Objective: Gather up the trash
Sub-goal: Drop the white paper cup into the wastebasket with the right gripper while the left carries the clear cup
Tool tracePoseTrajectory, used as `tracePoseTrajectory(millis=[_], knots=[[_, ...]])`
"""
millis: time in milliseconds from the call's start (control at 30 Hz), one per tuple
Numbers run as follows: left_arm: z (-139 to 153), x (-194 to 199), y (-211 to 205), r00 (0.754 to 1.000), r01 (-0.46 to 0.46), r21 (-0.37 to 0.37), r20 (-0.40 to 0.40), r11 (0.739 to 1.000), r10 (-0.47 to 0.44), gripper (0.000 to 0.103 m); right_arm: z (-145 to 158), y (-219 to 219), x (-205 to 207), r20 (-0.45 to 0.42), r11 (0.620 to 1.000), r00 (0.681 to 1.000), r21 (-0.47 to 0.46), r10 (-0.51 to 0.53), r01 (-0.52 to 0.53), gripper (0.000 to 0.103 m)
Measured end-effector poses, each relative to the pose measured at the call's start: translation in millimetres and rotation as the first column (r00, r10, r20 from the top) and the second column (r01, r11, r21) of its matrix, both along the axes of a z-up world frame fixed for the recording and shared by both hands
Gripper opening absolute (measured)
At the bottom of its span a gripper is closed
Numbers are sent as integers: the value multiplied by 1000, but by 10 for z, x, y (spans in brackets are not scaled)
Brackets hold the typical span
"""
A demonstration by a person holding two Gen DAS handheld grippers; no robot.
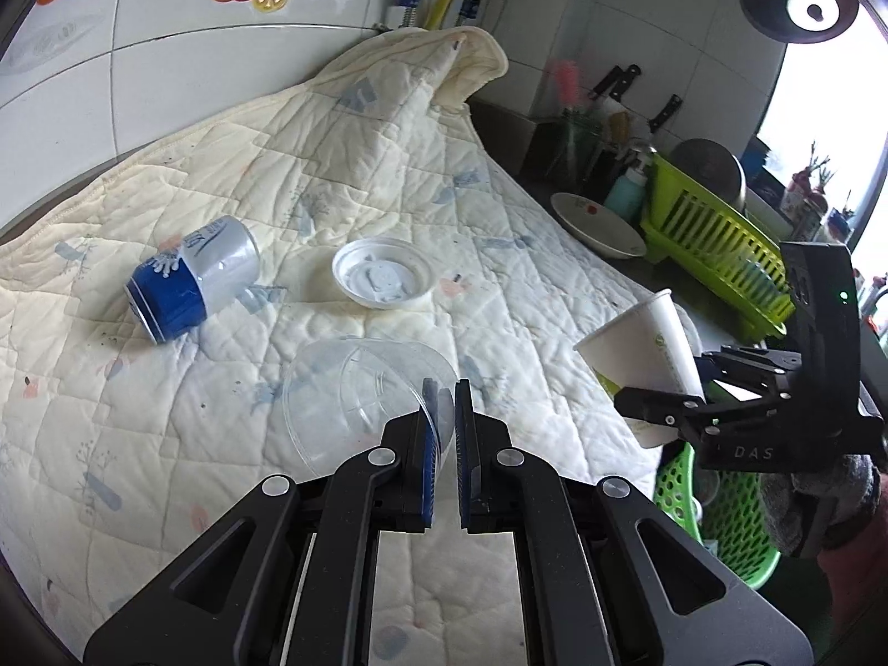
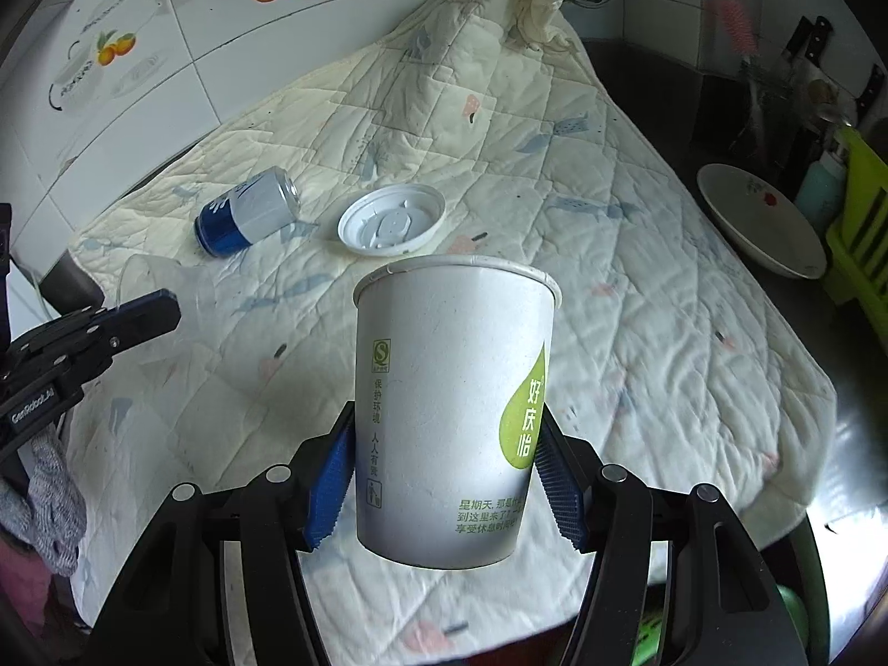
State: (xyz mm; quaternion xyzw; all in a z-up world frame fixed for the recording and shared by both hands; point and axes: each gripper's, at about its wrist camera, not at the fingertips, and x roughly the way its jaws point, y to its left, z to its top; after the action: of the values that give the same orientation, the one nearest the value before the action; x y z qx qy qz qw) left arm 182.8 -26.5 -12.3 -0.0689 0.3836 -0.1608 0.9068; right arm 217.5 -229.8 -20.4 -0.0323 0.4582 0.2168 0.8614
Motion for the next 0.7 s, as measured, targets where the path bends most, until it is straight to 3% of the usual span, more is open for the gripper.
tracePoseTrajectory(millis=[333, 700], knots=[[57, -285, -529, 993, 118, -12, 21, 993, -118, 5, -29, -812, -637, 9, 992, 994, -56, -113, 113, 59], [35, -404, -1013, 976, 217, -4, 25, 976, -217, 5, -536, -1683, -1062, -51, 940, 955, -200, -291, 276, 59]])
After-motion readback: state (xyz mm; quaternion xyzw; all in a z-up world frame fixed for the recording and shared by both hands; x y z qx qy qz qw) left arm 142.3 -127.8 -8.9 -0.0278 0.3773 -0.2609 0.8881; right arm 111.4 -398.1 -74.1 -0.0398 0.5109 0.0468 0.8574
